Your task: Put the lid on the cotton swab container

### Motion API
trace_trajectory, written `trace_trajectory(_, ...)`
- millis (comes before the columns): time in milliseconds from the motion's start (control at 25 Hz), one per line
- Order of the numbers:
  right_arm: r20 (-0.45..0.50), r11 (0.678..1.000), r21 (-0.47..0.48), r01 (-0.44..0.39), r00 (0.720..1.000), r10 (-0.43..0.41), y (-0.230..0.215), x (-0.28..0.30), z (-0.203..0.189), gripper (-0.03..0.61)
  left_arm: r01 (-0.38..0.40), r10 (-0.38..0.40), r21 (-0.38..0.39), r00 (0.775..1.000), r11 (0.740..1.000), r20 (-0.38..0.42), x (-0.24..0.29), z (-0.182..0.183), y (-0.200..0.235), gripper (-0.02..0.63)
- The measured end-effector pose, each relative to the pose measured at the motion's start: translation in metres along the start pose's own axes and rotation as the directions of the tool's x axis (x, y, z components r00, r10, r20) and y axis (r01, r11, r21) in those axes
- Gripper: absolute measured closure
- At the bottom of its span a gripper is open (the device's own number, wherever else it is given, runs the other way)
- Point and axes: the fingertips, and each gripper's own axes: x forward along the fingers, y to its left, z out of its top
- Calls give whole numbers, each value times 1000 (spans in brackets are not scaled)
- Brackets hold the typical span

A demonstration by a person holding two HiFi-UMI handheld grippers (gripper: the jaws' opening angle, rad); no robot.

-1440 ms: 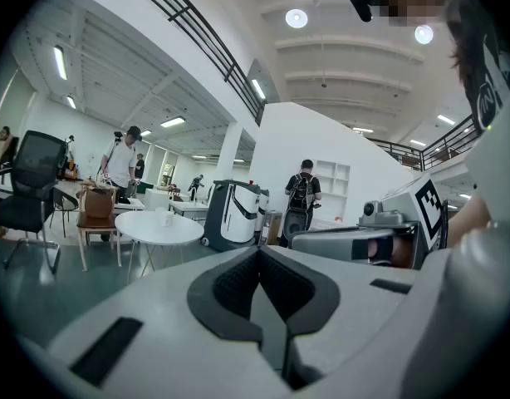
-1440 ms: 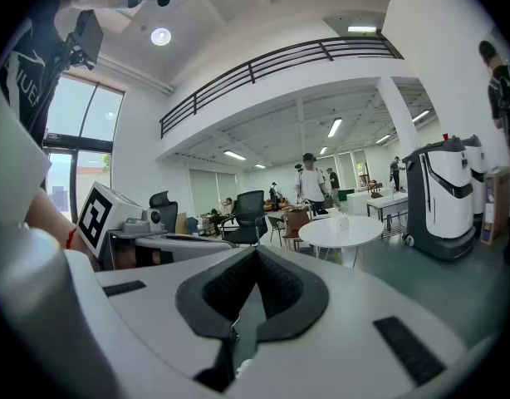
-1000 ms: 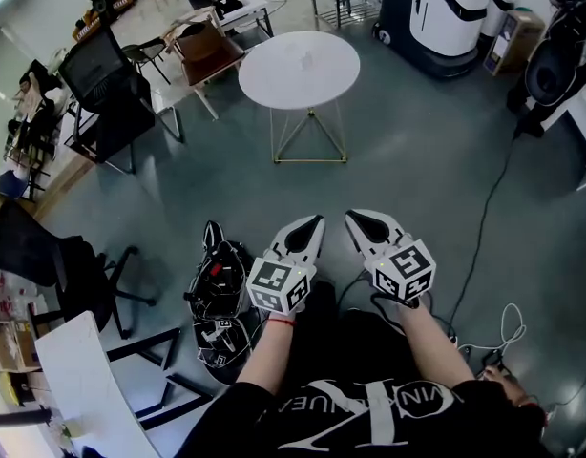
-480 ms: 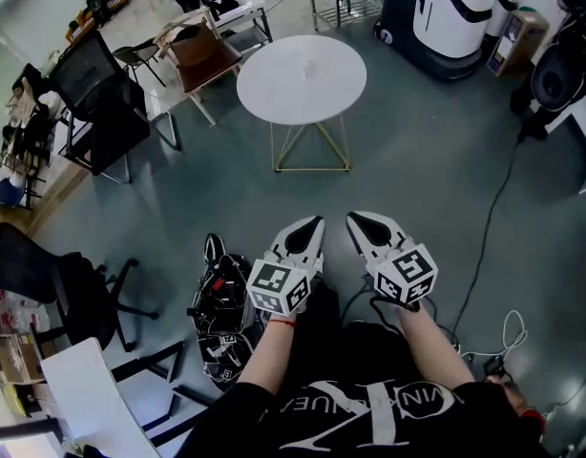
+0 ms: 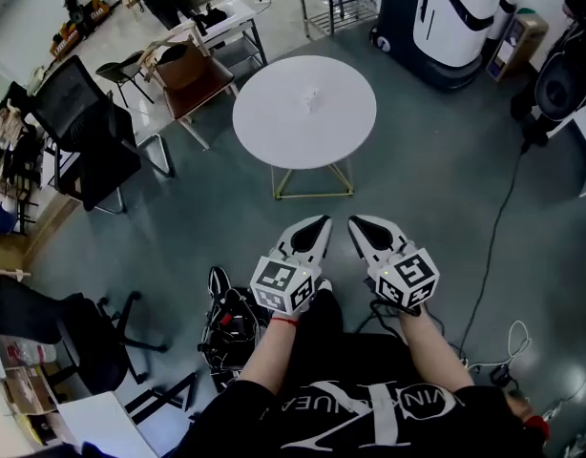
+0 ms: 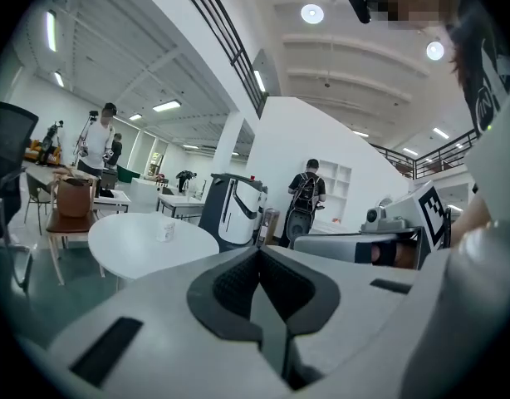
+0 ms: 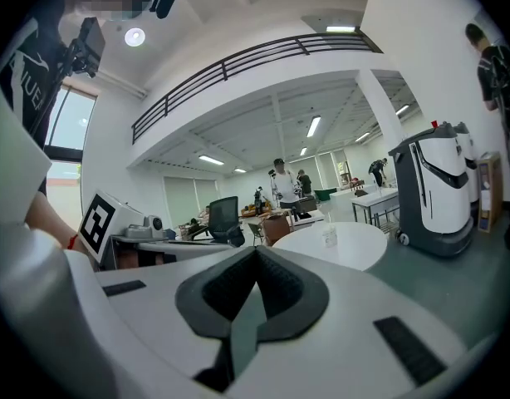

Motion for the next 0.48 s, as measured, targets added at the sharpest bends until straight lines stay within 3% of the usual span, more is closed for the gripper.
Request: trace_trajectory(480, -32, 999, 9, 46, 998, -45, -39, 102, 19, 576, 80, -81, -29, 996, 996, -34, 56, 30, 93, 607)
